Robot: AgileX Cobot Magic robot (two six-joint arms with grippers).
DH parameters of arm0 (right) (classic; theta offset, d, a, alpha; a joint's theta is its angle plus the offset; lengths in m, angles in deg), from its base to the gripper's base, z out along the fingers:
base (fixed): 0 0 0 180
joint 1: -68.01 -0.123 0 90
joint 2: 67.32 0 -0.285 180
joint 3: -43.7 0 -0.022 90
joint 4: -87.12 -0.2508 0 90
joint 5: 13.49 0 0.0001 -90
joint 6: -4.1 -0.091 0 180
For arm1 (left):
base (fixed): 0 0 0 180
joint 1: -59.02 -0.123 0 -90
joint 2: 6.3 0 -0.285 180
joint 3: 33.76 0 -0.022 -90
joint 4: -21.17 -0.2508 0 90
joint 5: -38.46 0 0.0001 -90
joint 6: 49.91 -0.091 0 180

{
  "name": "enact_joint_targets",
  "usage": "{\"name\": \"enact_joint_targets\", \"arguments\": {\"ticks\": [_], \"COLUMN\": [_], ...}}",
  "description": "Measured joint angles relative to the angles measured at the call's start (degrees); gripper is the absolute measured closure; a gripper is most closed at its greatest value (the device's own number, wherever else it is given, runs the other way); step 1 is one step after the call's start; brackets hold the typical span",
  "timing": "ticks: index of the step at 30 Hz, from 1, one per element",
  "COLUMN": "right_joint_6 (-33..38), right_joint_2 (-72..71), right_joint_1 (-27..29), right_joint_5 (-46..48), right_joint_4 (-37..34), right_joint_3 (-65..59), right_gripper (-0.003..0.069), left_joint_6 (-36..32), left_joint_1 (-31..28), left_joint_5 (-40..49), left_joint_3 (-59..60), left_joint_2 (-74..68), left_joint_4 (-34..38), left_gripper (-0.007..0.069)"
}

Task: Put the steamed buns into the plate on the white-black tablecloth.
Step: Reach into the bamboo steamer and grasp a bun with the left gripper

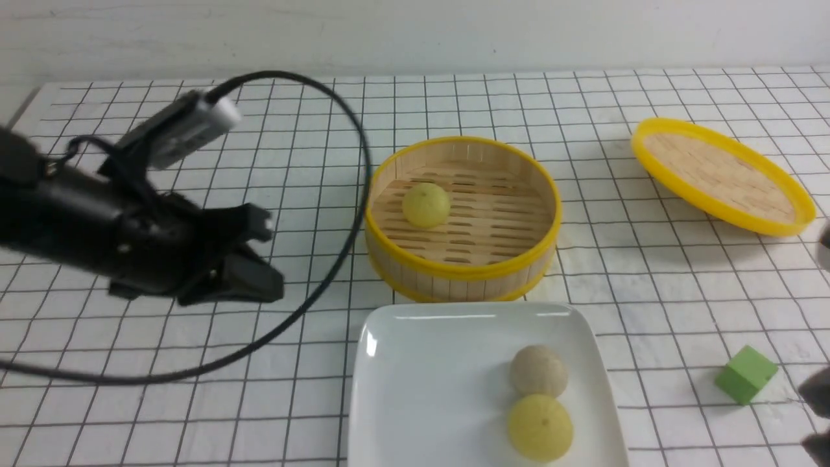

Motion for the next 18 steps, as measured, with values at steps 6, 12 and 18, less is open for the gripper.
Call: {"name": "enact_joint_targets", "arguments": {"ticks": [6,12,18], "right_joint_6": [-0.2,-0.2,-0.2], "right_joint_2": [-6.0,-6.0,-6.0], "right_joint_1": [3.5,3.6,3.7], "right_joint_5": [-3.6,-6.7,-7.4], "right_joint_4": [-3.1,-4.5,-4.5], "right_joint_3": [-8.6,-9.1,-9.2], "right_gripper": [0.0675,0.0675,0.0673], "left_joint_6": [12.7,26.6,29.3], "left_joint_1": [10.9,16.4,18.6], "left_joint_5": [-1.3,-0.4,-0.6], "left_joint_3": [-20.0,-37.6,-51.7], "left_joint_2": [-16.1,-29.9,-41.4], "left_joint_4": [-12.8,-27.8,-32.8], "left_gripper": [0.0589,0.0431,0.0291]}}
